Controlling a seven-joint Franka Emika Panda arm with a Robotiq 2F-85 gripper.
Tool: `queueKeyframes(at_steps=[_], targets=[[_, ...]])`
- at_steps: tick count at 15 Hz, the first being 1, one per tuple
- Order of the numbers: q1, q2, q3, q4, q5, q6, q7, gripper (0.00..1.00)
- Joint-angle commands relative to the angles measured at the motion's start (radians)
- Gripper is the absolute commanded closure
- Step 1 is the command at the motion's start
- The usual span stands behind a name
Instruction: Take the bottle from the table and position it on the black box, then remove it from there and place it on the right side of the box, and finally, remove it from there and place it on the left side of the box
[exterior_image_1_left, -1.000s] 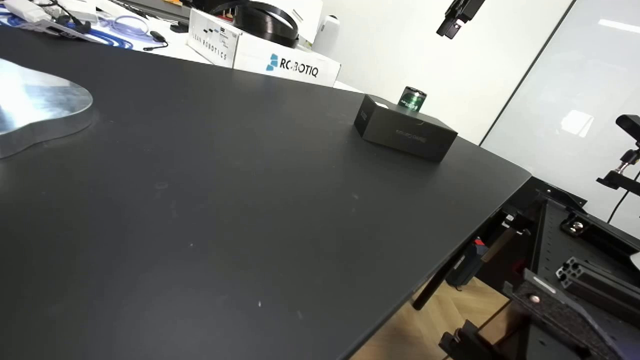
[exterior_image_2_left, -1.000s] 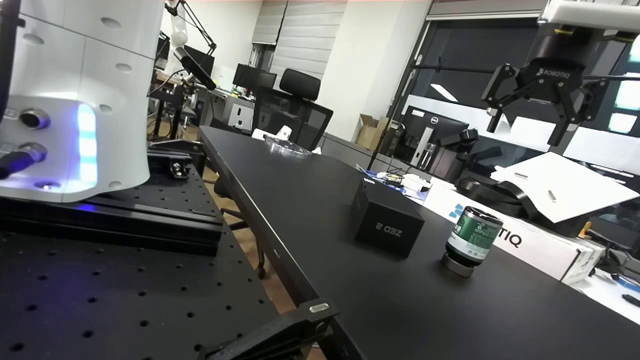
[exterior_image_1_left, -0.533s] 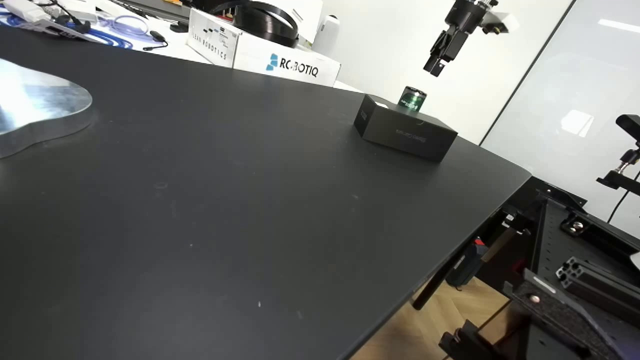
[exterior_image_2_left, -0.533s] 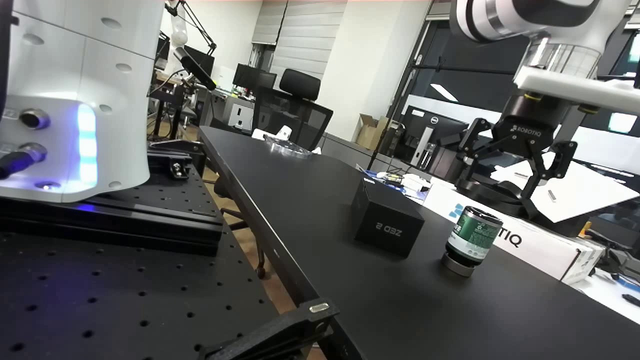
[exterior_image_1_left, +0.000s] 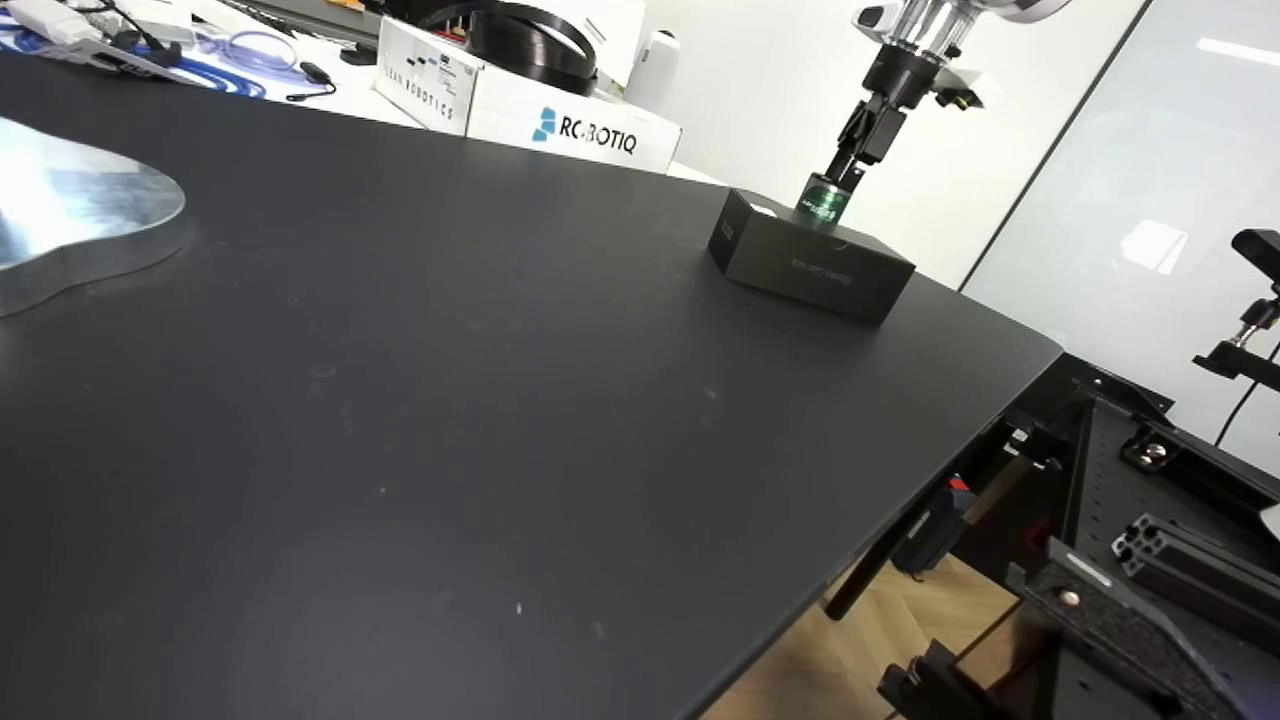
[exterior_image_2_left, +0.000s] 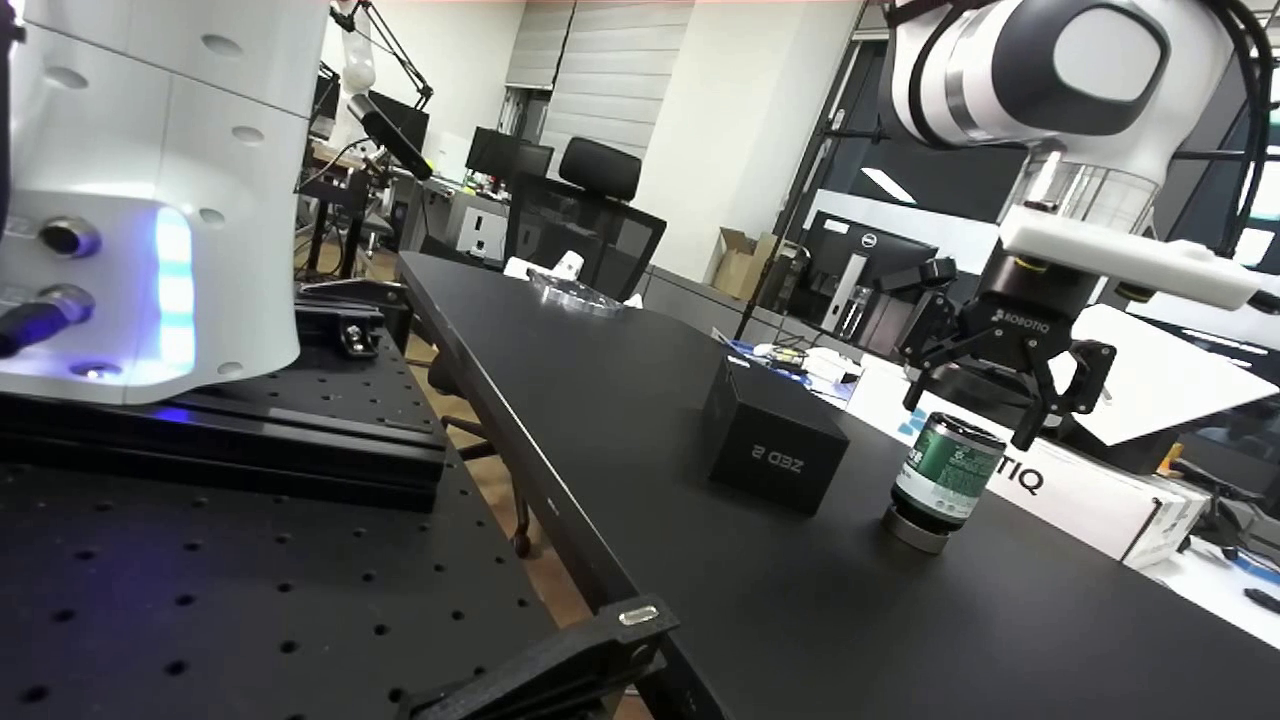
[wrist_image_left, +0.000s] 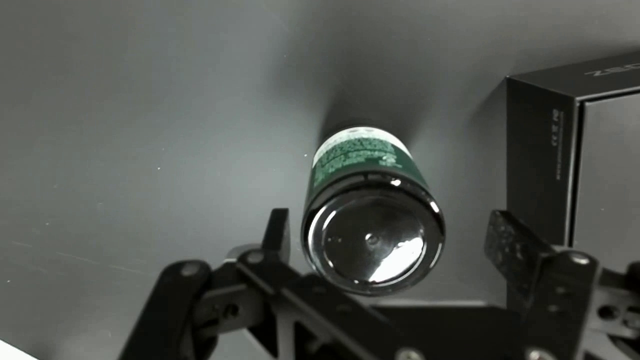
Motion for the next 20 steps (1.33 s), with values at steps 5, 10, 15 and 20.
queueKeyframes(at_steps=[5,10,15,20], targets=[[-0.018,0.049,0.015,0.037,-0.037,0.032,0.041,0.27],[-0.018,-0.004,0.025,0.013,-0.043,0.032,0.042,0.55],[0.002,-0.179,0.039,-0.069,-0.042,0.024,0.029,0.55],[0.051,-0.385,0.050,-0.193,-0.017,0.011,-0.001,0.55]])
